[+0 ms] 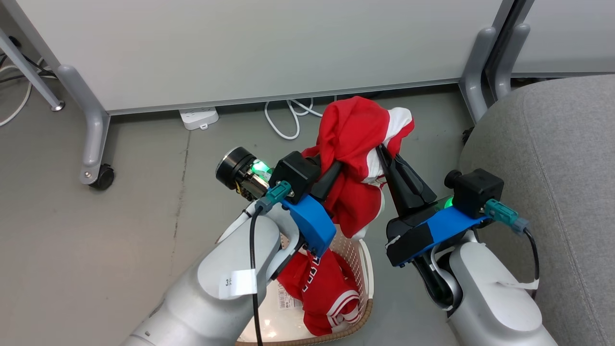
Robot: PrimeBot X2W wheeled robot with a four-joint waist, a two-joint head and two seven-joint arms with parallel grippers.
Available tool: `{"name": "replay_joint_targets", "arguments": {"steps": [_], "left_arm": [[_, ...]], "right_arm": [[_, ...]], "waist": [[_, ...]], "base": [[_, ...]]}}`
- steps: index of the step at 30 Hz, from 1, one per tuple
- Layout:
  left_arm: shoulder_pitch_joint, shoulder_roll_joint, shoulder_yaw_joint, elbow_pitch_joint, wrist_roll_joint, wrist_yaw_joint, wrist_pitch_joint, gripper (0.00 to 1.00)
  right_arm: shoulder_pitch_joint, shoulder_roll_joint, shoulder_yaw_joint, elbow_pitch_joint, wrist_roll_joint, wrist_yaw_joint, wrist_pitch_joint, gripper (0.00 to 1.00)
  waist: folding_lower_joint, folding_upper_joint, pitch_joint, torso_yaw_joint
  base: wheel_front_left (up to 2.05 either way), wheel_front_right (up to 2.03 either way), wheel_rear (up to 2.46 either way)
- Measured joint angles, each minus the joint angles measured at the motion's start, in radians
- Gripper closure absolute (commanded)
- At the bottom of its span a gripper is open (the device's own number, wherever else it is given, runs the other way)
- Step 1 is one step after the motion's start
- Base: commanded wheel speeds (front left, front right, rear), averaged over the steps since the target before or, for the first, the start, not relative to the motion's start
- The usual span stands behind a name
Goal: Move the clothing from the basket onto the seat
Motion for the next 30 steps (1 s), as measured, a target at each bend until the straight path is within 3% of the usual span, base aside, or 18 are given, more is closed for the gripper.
{"name": "replay_joint_targets", "arguments": {"steps": [3, 4, 5, 6, 7, 30], "left_arm": [[0.0, 0.0, 0.0, 0.002, 0.0, 0.0, 0.0, 1.0], [0.0, 0.0, 0.0, 0.002, 0.0, 0.0, 0.0, 0.88], [0.0, 0.0, 0.0, 0.003, 0.0, 0.0, 0.0, 0.88], [0.0, 0.0, 0.001, 0.004, 0.0, 0.0, 0.0, 0.26], [0.0, 0.0, 0.001, 0.006, 0.0, 0.002, 0.0, 0.0], [0.006, 0.005, 0.031, 0.026, 0.022, 0.008, 0.0, 0.0]], "right_arm": [[0.0, 0.0, 0.0, -0.004, 0.0, 0.0, 0.0, 1.0], [0.001, 0.0, -0.001, -0.005, 0.0, 0.0, 0.0, 1.0], [0.001, 0.0, -0.002, -0.006, -0.001, 0.0, 0.0, 1.0], [0.001, 0.0, -0.003, -0.008, -0.001, 0.0, 0.0, 1.0], [0.002, 0.0, -0.005, -0.011, -0.001, 0.0, 0.0, 1.0], [0.007, 0.001, -0.083, -0.09, -0.039, 0.0, 0.0, 1.0]], "waist": [[0.0, 0.0, -0.001, -0.001], [0.0, 0.0, -0.002, -0.002], [0.0, 0.0, -0.002, -0.002], [0.0, 0.0, -0.002, -0.002], [0.0, 0.0, -0.002, -0.003], [0.0, 0.0, 0.022, -0.03]], "base": [[0.0, 0.0, 0.0], [0.0, 0.0, 0.0], [0.0, 0.0, 0.0], [0.0, 0.0, 0.0], [0.0, 0.0, 0.0], [0.0, 0.0, 0.0]]}}
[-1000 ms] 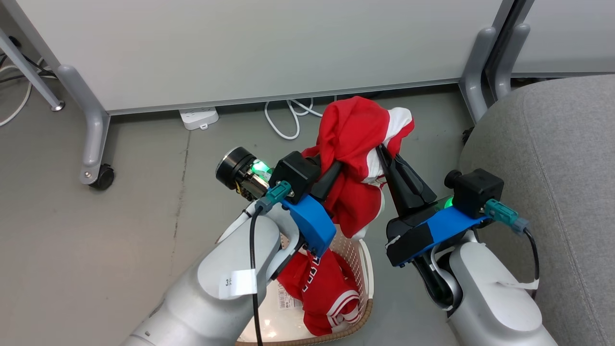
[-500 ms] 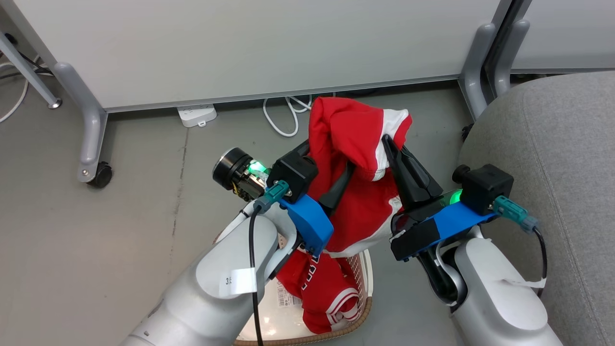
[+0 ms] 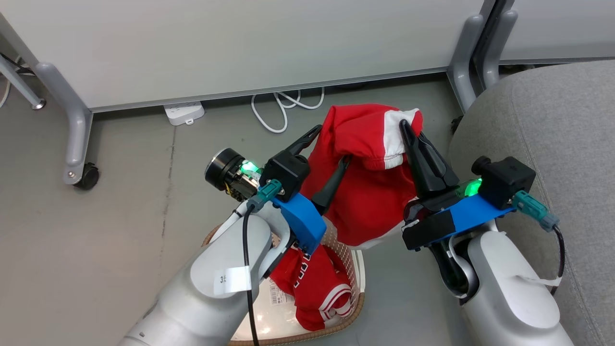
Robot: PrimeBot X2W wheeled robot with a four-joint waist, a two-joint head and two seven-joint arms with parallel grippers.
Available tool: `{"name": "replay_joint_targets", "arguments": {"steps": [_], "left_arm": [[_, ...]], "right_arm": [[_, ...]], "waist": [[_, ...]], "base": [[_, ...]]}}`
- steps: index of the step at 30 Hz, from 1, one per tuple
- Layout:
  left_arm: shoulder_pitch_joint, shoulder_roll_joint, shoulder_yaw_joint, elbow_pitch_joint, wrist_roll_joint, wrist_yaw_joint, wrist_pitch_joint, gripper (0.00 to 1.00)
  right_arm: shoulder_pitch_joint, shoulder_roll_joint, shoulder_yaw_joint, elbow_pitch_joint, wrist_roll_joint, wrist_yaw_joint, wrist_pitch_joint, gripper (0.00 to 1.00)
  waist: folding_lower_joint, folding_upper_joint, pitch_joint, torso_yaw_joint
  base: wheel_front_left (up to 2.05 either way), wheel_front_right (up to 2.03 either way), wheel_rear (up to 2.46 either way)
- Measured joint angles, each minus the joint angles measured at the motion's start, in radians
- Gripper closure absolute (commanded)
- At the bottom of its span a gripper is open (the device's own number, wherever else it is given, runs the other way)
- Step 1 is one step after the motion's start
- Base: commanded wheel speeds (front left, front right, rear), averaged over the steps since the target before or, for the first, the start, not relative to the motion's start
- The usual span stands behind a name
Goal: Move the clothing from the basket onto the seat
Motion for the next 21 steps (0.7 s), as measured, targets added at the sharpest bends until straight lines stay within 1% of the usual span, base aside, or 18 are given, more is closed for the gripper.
{"name": "replay_joint_targets", "arguments": {"steps": [11, 21], "left_arm": [[0.004, 0.012, 0.02, -0.005, 0.01, 0.0, 0.0, 0.0], [0.007, 0.021, 0.017, -0.032, 0.032, -0.001, 0.0, 0.0]], "right_arm": [[0.002, -0.001, -0.047, -0.041, -0.049, 0.0, 0.0, 1.0], [0.002, -0.03, -0.119, -0.096, -0.086, 0.0, 0.0, 1.0]], "waist": [[0.0, 0.0, 0.021, -0.054], [0.0, 0.0, 0.056, -0.143]], "base": [[0.0, 0.0, 0.0], [0.0, 0.0, 0.0]]}}
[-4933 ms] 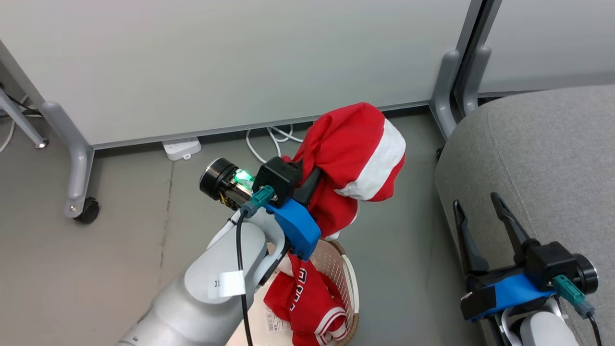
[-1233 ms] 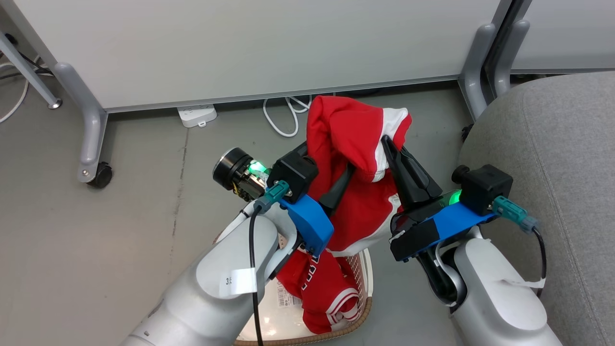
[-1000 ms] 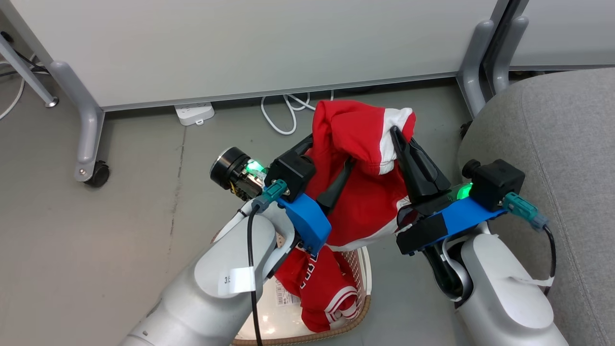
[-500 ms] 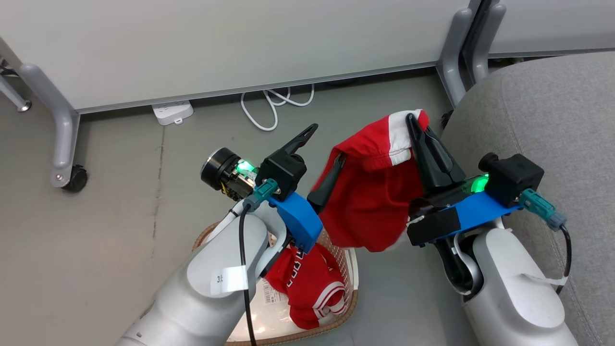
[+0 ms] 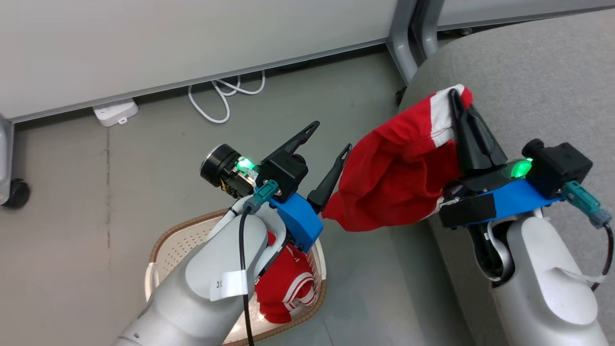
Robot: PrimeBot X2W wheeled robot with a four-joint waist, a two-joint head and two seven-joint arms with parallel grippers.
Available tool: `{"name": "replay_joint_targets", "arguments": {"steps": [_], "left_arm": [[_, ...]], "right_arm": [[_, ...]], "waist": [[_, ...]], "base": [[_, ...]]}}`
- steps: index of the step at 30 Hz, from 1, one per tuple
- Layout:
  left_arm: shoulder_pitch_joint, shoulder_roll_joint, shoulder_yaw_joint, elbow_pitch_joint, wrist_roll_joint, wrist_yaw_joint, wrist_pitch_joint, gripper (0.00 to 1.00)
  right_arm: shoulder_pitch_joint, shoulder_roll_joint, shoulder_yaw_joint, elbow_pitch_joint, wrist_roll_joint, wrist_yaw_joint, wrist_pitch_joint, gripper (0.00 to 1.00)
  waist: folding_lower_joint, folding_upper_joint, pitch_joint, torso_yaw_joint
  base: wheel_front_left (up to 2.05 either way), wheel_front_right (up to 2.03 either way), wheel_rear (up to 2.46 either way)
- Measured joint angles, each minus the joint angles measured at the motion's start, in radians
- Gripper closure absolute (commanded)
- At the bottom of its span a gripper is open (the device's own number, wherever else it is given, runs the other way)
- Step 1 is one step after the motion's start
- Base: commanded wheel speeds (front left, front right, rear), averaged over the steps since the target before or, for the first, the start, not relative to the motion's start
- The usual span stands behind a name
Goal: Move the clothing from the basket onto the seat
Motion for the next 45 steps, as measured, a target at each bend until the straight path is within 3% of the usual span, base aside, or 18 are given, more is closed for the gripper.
{"name": "replay_joint_targets", "arguments": {"steps": [7, 21, 37, 45], "left_arm": [[-0.001, -0.001, -0.029, -0.027, 0.022, -0.006, 0.0, 0.0], [-0.003, -0.013, -0.094, -0.049, 0.025, -0.014, 0.0, 0.0], [-0.003, -0.016, -0.123, -0.062, 0.021, -0.017, 0.0, 0.0], [-0.028, 0.005, -0.104, -0.083, 0.023, -0.009, 0.0, 0.0]], "right_arm": [[0.018, -0.026, -0.105, -0.052, -0.025, 0.0, 0.0, 1.0], [0.107, -0.035, -0.283, -0.128, -0.041, 0.0, 0.0, 1.0], [0.122, -0.011, -0.29, -0.133, -0.051, 0.0, 0.0, 1.0], [-0.007, -0.067, -0.297, -0.167, -0.061, 0.0, 0.0, 1.0]], "waist": [[0.0, 0.0, 0.033, -0.09], [-0.0001, 0.0, 0.084, -0.184], [-0.0001, 0.0, 0.088, -0.198], [-0.0001, 0.0, 0.132, -0.195]], "base": [[0.0, 0.0, 0.0], [0.0, 0.0, 0.0], [0.0, 0.0, 0.0], [0.0, 0.0, 0.0]]}}
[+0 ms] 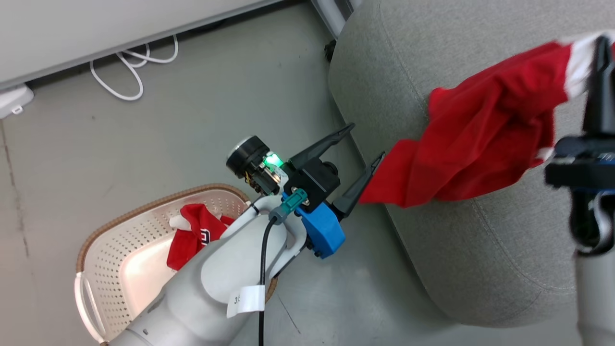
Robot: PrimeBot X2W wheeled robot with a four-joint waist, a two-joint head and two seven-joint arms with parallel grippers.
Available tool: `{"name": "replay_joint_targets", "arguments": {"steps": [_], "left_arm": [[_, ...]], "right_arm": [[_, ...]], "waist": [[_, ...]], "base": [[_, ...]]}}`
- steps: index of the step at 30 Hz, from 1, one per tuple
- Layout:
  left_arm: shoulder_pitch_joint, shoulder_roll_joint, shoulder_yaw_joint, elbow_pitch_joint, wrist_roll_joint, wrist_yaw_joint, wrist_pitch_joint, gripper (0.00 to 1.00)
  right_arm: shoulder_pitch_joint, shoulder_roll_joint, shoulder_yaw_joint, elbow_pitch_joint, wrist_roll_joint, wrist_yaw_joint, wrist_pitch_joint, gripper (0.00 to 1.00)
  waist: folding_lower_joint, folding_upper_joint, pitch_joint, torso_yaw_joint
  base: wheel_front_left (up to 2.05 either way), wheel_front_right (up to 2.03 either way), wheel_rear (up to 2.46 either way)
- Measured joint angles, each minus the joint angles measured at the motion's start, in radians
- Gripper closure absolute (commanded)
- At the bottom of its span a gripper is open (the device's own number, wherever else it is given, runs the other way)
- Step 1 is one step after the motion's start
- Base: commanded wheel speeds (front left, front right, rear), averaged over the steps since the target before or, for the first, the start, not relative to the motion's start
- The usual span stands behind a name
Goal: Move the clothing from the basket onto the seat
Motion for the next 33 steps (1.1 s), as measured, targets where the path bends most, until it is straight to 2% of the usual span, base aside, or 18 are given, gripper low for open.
{"name": "replay_joint_targets", "arguments": {"steps": [7, 8, 9, 15, 18, 25, 33], "left_arm": [[-0.052, 0.029, 0.006, -0.031, 0.017, 0.011, 0.0, 0.0], [-0.052, 0.029, 0.006, -0.031, 0.017, 0.011, 0.0, 0.0], [-0.066, 0.039, 0.01, -0.044, 0.023, 0.015, 0.001, 0.0], [-0.107, 0.067, 0.016, -0.09, 0.041, 0.028, 0.007, 0.0], [-0.127, 0.085, 0.018, -0.117, 0.048, 0.036, 0.014, 0.0], [-0.16, 0.112, 0.02, -0.164, 0.061, 0.044, 0.032, 0.0], [-0.175, 0.128, 0.008, -0.205, 0.069, 0.048, 0.05, 0.0]], "right_arm": [[-0.233, -0.138, -0.091, -0.028, -0.011, 0.0, 0.0, 1.0], [-0.233, -0.138, -0.091, -0.028, -0.011, 0.0, 0.0, 1.0], [-0.291, -0.18, -0.135, -0.03, -0.011, 0.0, 0.0, 1.0], [-0.41, -0.333, -0.269, 0.007, -0.017, 0.0, 0.0, 1.0], [-0.45, -0.383, -0.321, 0.042, -0.008, 0.0, -0.001, 1.0], [-0.463, -0.383, -0.373, 0.157, -0.004, 0.0, -0.002, 1.0], [-0.415, -0.27, -0.383, 0.294, -0.042, 0.0, -0.002, 1.0]], "waist": [[0.0001, 0.0, 0.091, 0.007], [0.0001, 0.0, 0.091, 0.007], [0.0001, 0.0, 0.123, 0.011], [0.0001, 0.0, 0.216, 0.021], [0.0001, 0.0, 0.261, 0.022], [0.0002, -0.0001, 0.343, 0.019], [0.0002, 0.0, 0.407, 0.022]], "base": [[0.0, 0.0, 0.0], [0.0, 0.0, 0.0], [0.0, 0.0, 0.0], [0.0, 0.0, 0.0], [0.0, 0.0, 0.0], [0.0, 0.0, 0.0], [0.0, 0.0, 0.0]]}}
